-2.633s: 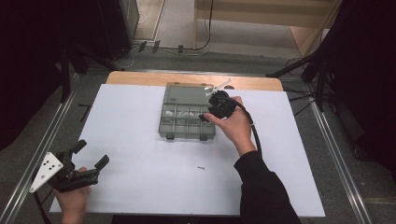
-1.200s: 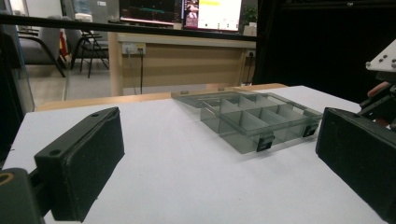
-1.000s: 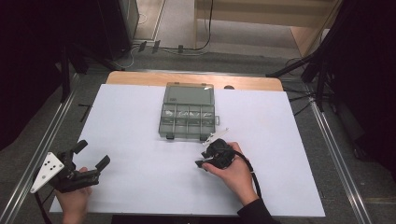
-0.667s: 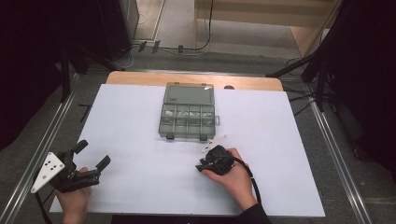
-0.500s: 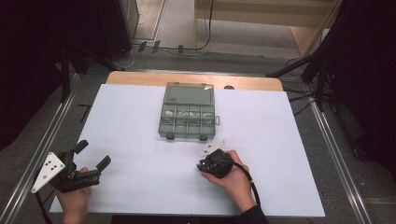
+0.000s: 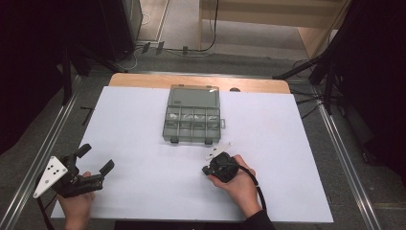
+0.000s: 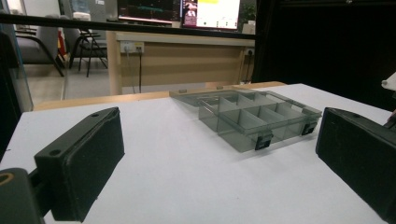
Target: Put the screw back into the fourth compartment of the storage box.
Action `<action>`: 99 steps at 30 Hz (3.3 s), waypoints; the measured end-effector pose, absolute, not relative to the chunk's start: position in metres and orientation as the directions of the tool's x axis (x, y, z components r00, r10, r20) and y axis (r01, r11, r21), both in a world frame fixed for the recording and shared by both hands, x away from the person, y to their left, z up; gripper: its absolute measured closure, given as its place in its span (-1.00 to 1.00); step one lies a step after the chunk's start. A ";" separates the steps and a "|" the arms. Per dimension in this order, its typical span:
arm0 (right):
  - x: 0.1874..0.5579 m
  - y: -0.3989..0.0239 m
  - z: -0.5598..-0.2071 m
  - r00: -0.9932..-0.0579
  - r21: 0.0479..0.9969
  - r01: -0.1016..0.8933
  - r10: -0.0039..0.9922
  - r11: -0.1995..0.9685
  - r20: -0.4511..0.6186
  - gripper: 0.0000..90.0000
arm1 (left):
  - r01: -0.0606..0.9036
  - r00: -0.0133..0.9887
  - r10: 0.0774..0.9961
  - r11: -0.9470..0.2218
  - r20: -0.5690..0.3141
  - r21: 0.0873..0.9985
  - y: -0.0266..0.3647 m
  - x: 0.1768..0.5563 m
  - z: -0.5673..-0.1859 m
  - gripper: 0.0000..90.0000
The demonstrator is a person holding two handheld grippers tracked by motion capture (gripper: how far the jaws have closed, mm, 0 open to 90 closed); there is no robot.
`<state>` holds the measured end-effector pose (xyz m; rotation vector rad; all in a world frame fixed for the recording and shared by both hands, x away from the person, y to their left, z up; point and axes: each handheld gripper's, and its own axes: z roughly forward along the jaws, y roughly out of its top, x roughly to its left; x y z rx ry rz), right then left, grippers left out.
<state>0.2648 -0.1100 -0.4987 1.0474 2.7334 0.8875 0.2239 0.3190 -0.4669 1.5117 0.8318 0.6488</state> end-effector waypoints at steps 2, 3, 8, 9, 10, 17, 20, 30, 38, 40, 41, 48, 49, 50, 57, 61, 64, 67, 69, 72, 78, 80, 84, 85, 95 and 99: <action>0.266 -0.111 -0.499 -0.764 0.546 0.589 0.632 0.596 0.134 0.99 | 0.127 0.585 0.808 -0.011 -0.065 0.992 0.319 0.224 -0.467 -0.97; 0.266 -0.111 -0.498 -0.763 0.546 0.589 0.631 0.595 0.135 0.99 | 0.126 0.584 0.809 -0.008 -0.067 0.992 0.319 0.224 -0.467 -0.97; 0.268 -0.111 -0.495 -0.761 0.546 0.591 0.634 0.593 0.136 0.99 | 0.128 0.583 0.809 -0.009 -0.068 0.992 0.320 0.224 -0.467 -0.97; 0.269 -0.112 -0.494 -0.764 0.549 0.587 0.632 0.595 0.133 0.99 | 0.128 0.584 0.809 -0.009 -0.068 0.992 0.320 0.224 -0.467 -0.97; 0.269 -0.112 -0.492 -0.766 0.552 0.584 0.629 0.595 0.132 0.99 | 0.127 0.584 0.809 -0.009 -0.068 0.992 0.320 0.224 -0.467 -0.97; 0.272 -0.113 -0.482 -0.764 0.559 0.584 0.632 0.588 0.132 0.99 | 0.128 0.585 0.808 -0.010 -0.067 0.992 0.320 0.224 -0.467 -0.97; 0.274 -0.114 -0.478 -0.764 0.565 0.579 0.632 0.587 0.126 0.99 | 0.129 0.584 0.809 -0.009 -0.069 0.992 0.320 0.224 -0.467 -0.97; 0.283 -0.122 -0.460 -0.759 0.586 0.574 0.640 0.572 0.119 0.99 | 0.129 0.581 0.810 -0.005 -0.072 0.992 0.321 0.224 -0.467 -0.97; 0.294 -0.124 -0.444 -0.760 0.598 0.562 0.642 0.571 0.102 0.99 | 0.128 0.580 0.811 -0.001 -0.074 0.992 0.321 0.224 -0.466 -0.97; 0.296 -0.124 -0.441 -0.759 0.600 0.559 0.644 0.572 0.094 0.99 | 0.128 0.579 0.812 -0.001 -0.074 0.992 0.321 0.224 -0.466 -0.97; 0.298 -0.124 -0.440 -0.760 0.599 0.559 0.643 0.574 0.093 0.99 | 0.128 0.579 0.812 -0.002 -0.073 0.992 0.321 0.224 -0.466 -0.97; 0.310 -0.126 -0.431 -0.758 0.599 0.558 0.647 0.575 0.084 0.99 | 0.128 0.580 0.811 -0.003 -0.072 0.992 0.322 0.224 -0.466 -0.97; 0.312 -0.126 -0.430 -0.754 0.598 0.561 0.651 0.572 0.086 0.99 | 0.128 0.579 0.812 -0.002 -0.073 0.992 0.322 0.224 -0.466 -0.97; 0.314 -0.126 -0.429 -0.755 0.598 0.560 0.651 0.573 0.084 0.99 | 0.127 0.579 0.812 0.000 -0.074 0.992 0.322 0.224 -0.466 -0.97; 0.327 -0.128 -0.424 -0.745 0.600 0.568 0.662 0.564 0.083 0.99 | 0.127 0.580 0.811 0.001 -0.075 0.992 0.322 0.224 -0.466 -0.97; 0.335 -0.130 -0.423 -0.738 0.595 0.574 0.670 0.563 0.077 0.99 | 0.125 0.580 0.812 -0.002 -0.072 0.992 0.322 0.224 -0.466 -0.97; 0.342 -0.131 -0.422 -0.730 0.592 0.583 0.678 0.556 0.082 0.99 | 0.126 0.579 0.812 0.000 -0.073 0.992 0.322 0.224 -0.466 -0.97; 0.348 -0.132 -0.420 -0.726 0.588 0.587 0.683 0.557 0.079 0.99 | 0.127 0.580 0.812 -0.001 -0.073 0.992 0.322 0.224 -0.466 -0.97; 0.351 -0.132 -0.419 -0.722 0.587 0.590 0.687 0.553 0.079 0.99 | 0.126 0.580 0.811 0.001 -0.074 0.992 0.322 0.224 -0.466 -0.97; 0.359 -0.133 -0.419 -0.719 0.583 0.594 0.691 0.554 0.076 0.99 | 0.124 0.580 0.811 -0.001 -0.072 0.992 0.322 0.224 -0.466 -0.97; 0.373 -0.133 -0.421 -0.707 0.574 0.605 0.704 0.552 0.069 0.99 | 0.124 0.579 0.812 -0.001 -0.071 0.992 0.323 0.224 -0.466 -0.97; 0.378 -0.134 -0.422 -0.704 0.569 0.611 0.706 0.550 0.073 0.99 | 0.125 0.578 0.812 0.000 -0.072 0.992 0.323 0.224 -0.465 -0.97; 0.387 -0.135 -0.425 -0.690 0.563 0.626 0.720 0.540 0.076 0.99 | 0.124 0.578 0.813 0.001 -0.073 0.992 0.323 0.224 -0.465 -0.97; 0.390 -0.135 -0.426 -0.691 0.562 0.624 0.719 0.543 0.072 0.99 | 0.124 0.578 0.813 0.000 -0.073 0.992 0.323 0.224 -0.465 -0.97; 0.414 -0.139 -0.436 -0.650 0.543 0.660 0.757 0.519 0.065 0.99 | 0.121 0.578 0.813 0.005 -0.074 0.993 0.324 0.223 -0.465 -0.97; 0.423 -0.140 -0.440 -0.639 0.532 0.671 0.767 0.516 0.061 0.99 | 0.124 0.578 0.813 0.003 -0.075 0.992 0.324 0.223 -0.465 -0.97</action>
